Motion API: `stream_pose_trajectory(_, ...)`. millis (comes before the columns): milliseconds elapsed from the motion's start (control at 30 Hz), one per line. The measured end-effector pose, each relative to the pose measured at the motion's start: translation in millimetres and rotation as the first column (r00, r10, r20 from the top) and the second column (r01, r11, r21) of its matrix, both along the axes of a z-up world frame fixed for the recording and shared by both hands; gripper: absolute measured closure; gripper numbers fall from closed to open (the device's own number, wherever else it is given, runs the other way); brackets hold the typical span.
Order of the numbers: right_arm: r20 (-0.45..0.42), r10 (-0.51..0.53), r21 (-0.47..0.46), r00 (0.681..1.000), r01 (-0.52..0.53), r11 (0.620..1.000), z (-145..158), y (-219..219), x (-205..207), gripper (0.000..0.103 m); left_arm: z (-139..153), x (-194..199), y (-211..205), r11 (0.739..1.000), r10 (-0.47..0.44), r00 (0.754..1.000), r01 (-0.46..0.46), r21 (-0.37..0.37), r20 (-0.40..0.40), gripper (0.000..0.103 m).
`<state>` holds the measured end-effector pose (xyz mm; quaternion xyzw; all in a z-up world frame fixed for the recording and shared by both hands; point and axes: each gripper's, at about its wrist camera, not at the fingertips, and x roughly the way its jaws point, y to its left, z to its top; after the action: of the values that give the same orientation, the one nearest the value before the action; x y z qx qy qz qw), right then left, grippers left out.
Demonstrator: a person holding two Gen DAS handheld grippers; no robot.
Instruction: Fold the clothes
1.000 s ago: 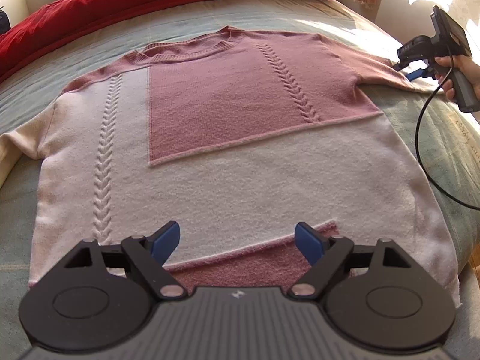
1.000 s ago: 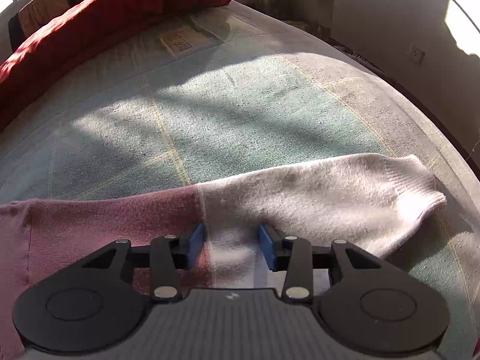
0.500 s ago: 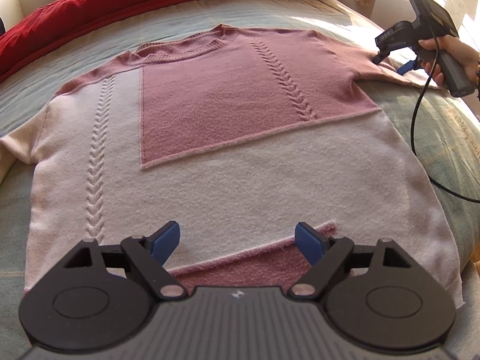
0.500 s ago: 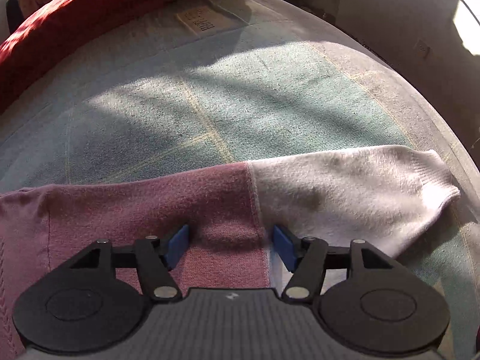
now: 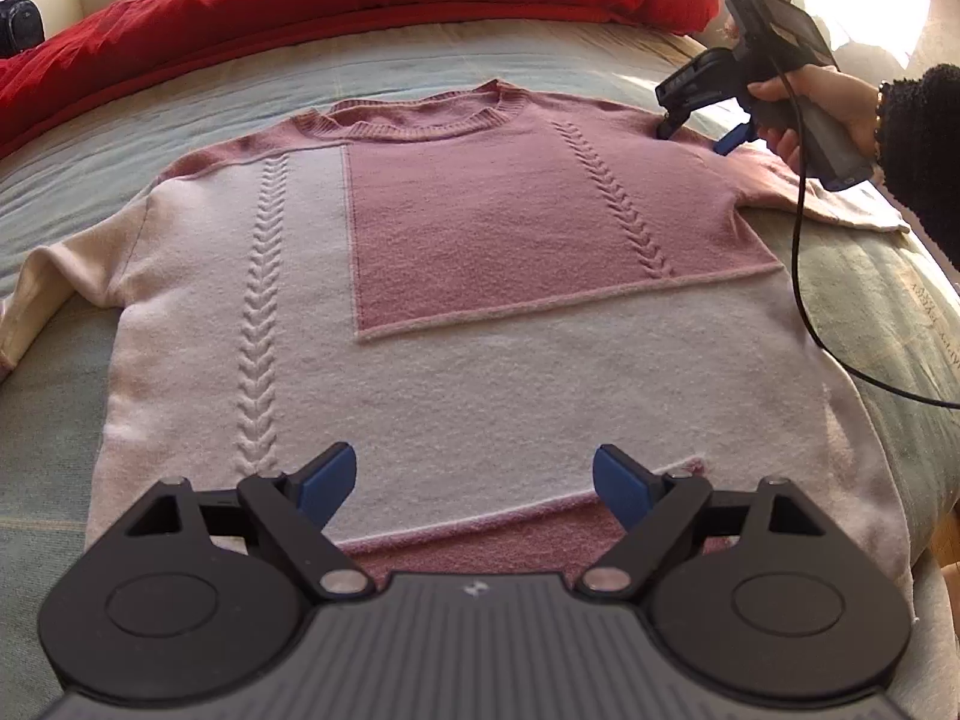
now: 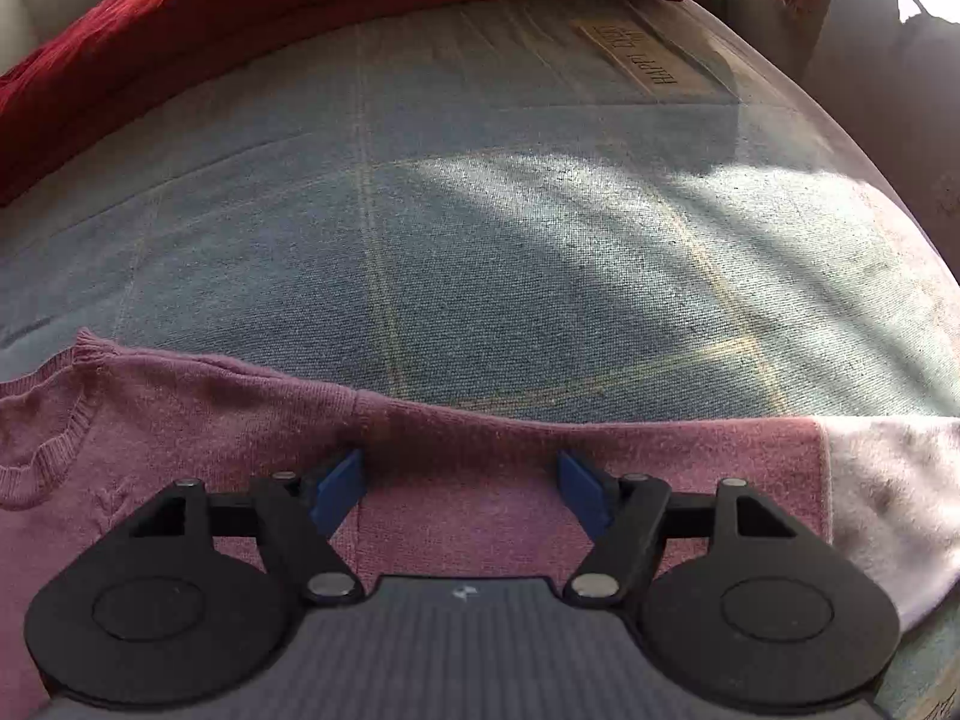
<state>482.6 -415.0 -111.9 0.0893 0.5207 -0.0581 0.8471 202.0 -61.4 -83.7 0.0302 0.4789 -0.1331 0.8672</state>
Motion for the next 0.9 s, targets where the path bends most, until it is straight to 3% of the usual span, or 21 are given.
stream_pose_trajectory(67, 0.005, -0.022, 0.028, 1.000, 0.021, 0.999, 9, -6, -3, 0.027, 0, -1, 8, 1.000, 0.018, 1.000, -0.018, -0.008, 0.000, 0.017)
stream_pose_trajectory(133, 0.021, 0.004, -0.010, 1.000, -0.004, 1.000, 25, -5, -14, 0.027, 1, -1, 13, 0.999, 0.031, 1.000, -0.031, -0.020, 0.002, 0.017)
stream_pose_trajectory(367, 0.006, 0.185, -0.043, 0.983, -0.185, 0.982, 68, 29, -70, 0.027, 9, -6, 13, 0.998, 0.033, 0.999, -0.032, -0.050, 0.029, 0.017)
stream_pose_trajectory(467, -0.027, 0.274, -0.091, 0.961, -0.276, 0.957, 56, 58, -91, 0.027, 14, -15, 13, 0.998, 0.029, 0.999, -0.027, -0.060, 0.036, 0.016)
stream_pose_trajectory(633, -0.050, 0.330, -0.179, 0.943, -0.333, 0.926, 8, 75, -114, 0.026, 19, -30, 19, 0.997, 0.037, 0.999, -0.034, -0.075, 0.027, 0.016)
stream_pose_trajectory(800, 0.092, 0.279, -0.124, 0.956, -0.267, 0.956, 25, 62, -127, 0.026, 20, -40, 26, 0.998, 0.046, 0.999, -0.045, -0.038, 0.021, 0.016)
stream_pose_trajectory(900, 0.097, 0.212, -0.074, 0.973, -0.205, 0.976, 20, 41, -123, 0.026, 16, -37, 24, 0.998, 0.056, 0.998, -0.056, -0.008, 0.007, 0.016)
